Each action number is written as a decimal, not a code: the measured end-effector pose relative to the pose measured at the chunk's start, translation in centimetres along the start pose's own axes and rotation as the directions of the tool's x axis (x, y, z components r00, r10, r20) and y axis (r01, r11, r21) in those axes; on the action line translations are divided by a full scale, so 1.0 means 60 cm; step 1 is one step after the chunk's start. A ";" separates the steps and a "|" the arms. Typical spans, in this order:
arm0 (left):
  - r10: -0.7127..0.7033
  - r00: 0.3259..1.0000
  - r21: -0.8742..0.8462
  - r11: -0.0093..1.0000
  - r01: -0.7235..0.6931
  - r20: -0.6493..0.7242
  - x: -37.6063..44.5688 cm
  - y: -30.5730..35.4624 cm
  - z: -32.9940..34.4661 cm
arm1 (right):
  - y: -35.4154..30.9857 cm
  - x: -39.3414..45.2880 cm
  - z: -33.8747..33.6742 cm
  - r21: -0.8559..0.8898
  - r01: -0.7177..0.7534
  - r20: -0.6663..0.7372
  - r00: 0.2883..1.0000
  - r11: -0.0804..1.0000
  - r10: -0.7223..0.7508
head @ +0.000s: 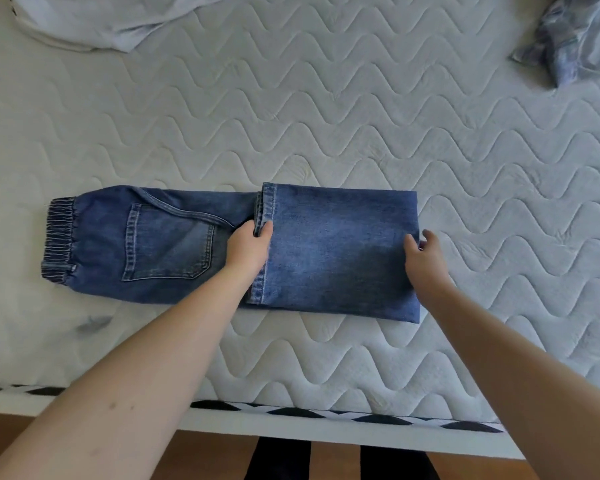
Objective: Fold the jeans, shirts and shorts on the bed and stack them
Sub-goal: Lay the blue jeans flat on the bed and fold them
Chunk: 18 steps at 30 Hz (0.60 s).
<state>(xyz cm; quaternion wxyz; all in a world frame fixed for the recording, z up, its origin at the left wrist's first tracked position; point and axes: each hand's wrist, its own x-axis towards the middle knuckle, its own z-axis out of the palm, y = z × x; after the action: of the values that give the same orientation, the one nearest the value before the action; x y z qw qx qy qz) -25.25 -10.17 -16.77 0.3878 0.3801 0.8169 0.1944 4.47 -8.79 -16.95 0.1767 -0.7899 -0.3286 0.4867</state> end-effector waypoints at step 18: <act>0.477 0.837 0.750 0.442 -0.492 0.268 0.041 -0.044 -0.014 | 0.005 0.025 -0.008 -0.254 -0.025 0.088 0.995 0.967 0.049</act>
<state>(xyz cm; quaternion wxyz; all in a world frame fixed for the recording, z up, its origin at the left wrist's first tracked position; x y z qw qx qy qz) -28.18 -9.96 -19.04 0.1116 0.7298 0.6683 -0.0906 5.47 -7.92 -17.88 0.0500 -0.7882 -0.3811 0.4807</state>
